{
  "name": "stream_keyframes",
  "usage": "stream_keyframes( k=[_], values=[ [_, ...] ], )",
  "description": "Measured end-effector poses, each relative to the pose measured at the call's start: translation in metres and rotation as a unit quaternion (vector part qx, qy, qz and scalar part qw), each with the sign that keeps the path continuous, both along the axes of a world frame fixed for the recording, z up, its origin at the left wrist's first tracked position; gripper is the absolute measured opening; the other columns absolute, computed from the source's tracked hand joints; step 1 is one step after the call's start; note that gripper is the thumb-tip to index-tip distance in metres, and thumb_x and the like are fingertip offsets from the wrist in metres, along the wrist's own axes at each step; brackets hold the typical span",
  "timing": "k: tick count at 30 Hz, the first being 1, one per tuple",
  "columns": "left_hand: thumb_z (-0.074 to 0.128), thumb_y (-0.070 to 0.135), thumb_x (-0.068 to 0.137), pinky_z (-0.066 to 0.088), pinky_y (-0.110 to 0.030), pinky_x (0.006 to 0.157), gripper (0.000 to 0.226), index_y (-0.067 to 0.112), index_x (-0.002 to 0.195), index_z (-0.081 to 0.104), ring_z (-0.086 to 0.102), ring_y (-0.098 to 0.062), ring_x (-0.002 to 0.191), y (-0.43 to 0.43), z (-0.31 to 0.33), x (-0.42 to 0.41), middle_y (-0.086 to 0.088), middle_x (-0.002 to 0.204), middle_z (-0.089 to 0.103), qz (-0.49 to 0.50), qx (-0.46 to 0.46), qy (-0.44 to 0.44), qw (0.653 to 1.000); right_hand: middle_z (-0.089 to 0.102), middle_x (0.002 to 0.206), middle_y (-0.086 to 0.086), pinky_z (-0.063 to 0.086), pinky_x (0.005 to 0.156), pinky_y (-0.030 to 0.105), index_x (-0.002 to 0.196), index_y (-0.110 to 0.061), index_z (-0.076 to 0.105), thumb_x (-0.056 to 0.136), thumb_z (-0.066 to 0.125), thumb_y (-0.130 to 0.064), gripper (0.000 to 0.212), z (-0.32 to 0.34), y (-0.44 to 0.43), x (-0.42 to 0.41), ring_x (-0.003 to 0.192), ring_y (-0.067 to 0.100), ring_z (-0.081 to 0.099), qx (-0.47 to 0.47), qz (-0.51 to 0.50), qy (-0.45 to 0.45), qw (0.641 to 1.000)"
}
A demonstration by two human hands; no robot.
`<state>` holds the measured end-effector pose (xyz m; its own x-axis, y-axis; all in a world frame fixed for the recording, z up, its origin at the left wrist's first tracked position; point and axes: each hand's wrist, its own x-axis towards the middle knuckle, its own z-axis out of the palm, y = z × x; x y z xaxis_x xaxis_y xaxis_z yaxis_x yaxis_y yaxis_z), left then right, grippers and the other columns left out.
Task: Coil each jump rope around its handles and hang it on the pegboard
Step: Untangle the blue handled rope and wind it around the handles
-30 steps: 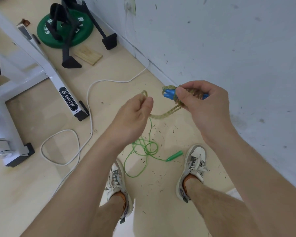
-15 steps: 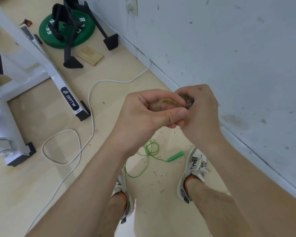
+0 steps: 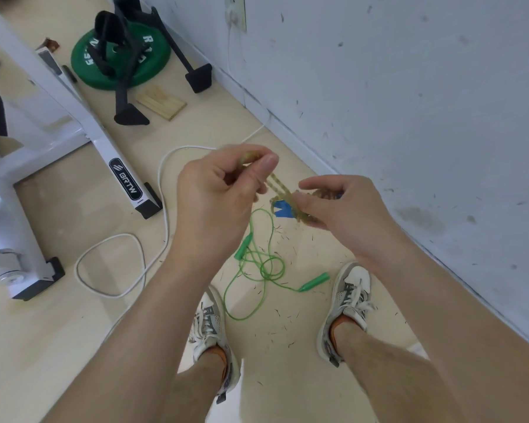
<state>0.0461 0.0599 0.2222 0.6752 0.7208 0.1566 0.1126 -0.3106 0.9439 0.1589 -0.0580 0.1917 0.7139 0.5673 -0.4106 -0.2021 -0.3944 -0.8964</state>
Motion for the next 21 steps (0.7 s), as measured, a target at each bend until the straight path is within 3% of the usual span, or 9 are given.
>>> stream_keyframes(
  k=[4, 7, 10, 13, 16, 19, 21],
  values=[
    [0.06, 0.001, 0.09, 0.051, -0.023, 0.065, 0.01, 0.004, 0.094, 0.068, 0.061, -0.017, 0.066, 0.006, -0.002, 0.0, -0.01, 0.077, 0.071, 0.013, -0.212, -0.054, 0.976, 0.061, 0.082, -0.005, 0.042, 0.061, 0.006, 0.093, -0.034, 0.072, 0.079, 0.078, -0.03, 0.016, 0.01, -0.004, 0.004, 0.065, 0.001, 0.053, -0.024, 0.059, -0.165, 0.984],
    [0.06, -0.001, 0.09, 0.05, -0.019, 0.063, 0.014, -0.001, 0.103, 0.066, 0.055, -0.016, 0.061, 0.009, -0.004, 0.002, -0.014, 0.076, 0.067, 0.061, -0.337, -0.073, 0.937, 0.058, 0.097, -0.005, 0.04, 0.071, 0.006, 0.087, -0.043, 0.071, 0.08, 0.076, -0.029, 0.017, 0.016, -0.007, 0.006, 0.081, 0.003, 0.055, -0.009, 0.148, -0.205, 0.967],
    [0.062, 0.0, 0.088, 0.051, -0.015, 0.058, 0.012, -0.002, 0.098, 0.068, 0.054, -0.011, 0.054, 0.005, -0.006, 0.006, -0.013, 0.072, 0.065, 0.081, -0.39, -0.072, 0.914, 0.055, 0.102, -0.005, 0.051, 0.079, 0.024, 0.09, -0.045, 0.071, 0.084, 0.073, -0.031, 0.015, 0.015, -0.006, 0.002, 0.086, 0.008, 0.06, -0.018, 0.242, -0.179, 0.954],
    [0.067, 0.002, 0.084, 0.052, -0.014, 0.058, 0.009, -0.001, 0.092, 0.07, 0.058, -0.009, 0.054, 0.005, -0.006, 0.009, -0.012, 0.071, 0.067, 0.102, -0.405, -0.061, 0.906, 0.061, 0.101, -0.003, 0.06, 0.071, 0.03, 0.099, -0.026, 0.077, 0.088, 0.066, -0.034, 0.017, 0.018, -0.005, -0.003, 0.084, 0.011, 0.065, 0.009, 0.276, -0.086, 0.957],
    [0.07, 0.002, 0.081, 0.052, -0.016, 0.062, 0.008, 0.004, 0.089, 0.072, 0.064, -0.011, 0.06, 0.003, -0.007, 0.007, -0.009, 0.072, 0.07, 0.055, -0.337, -0.022, 0.94, 0.063, 0.097, 0.001, 0.058, 0.063, 0.025, 0.086, -0.022, 0.077, 0.08, 0.077, -0.031, 0.01, 0.017, -0.004, -0.002, 0.073, 0.01, 0.063, -0.01, 0.258, -0.09, 0.962],
    [0.074, 0.012, 0.081, 0.05, -0.015, 0.064, 0.01, 0.02, 0.087, 0.075, 0.064, -0.005, 0.063, 0.006, -0.009, -0.001, 0.005, 0.067, 0.07, -0.038, -0.092, 0.128, 0.987, 0.062, 0.09, 0.0, 0.053, 0.059, 0.024, 0.075, -0.022, 0.076, 0.081, 0.077, -0.023, 0.007, 0.013, -0.01, 0.01, 0.06, 0.004, 0.057, -0.049, 0.245, -0.125, 0.96],
    [0.073, 0.022, 0.083, 0.044, -0.014, 0.067, 0.008, 0.026, 0.088, 0.077, 0.06, 0.001, 0.069, 0.01, -0.013, -0.006, 0.011, 0.071, 0.068, -0.125, 0.052, 0.233, 0.963, 0.062, 0.089, -0.004, 0.049, 0.058, 0.021, 0.071, -0.023, 0.076, 0.081, 0.076, -0.022, 0.01, 0.014, -0.016, 0.018, 0.062, 0.005, 0.057, -0.066, 0.26, -0.118, 0.956]
  ],
)
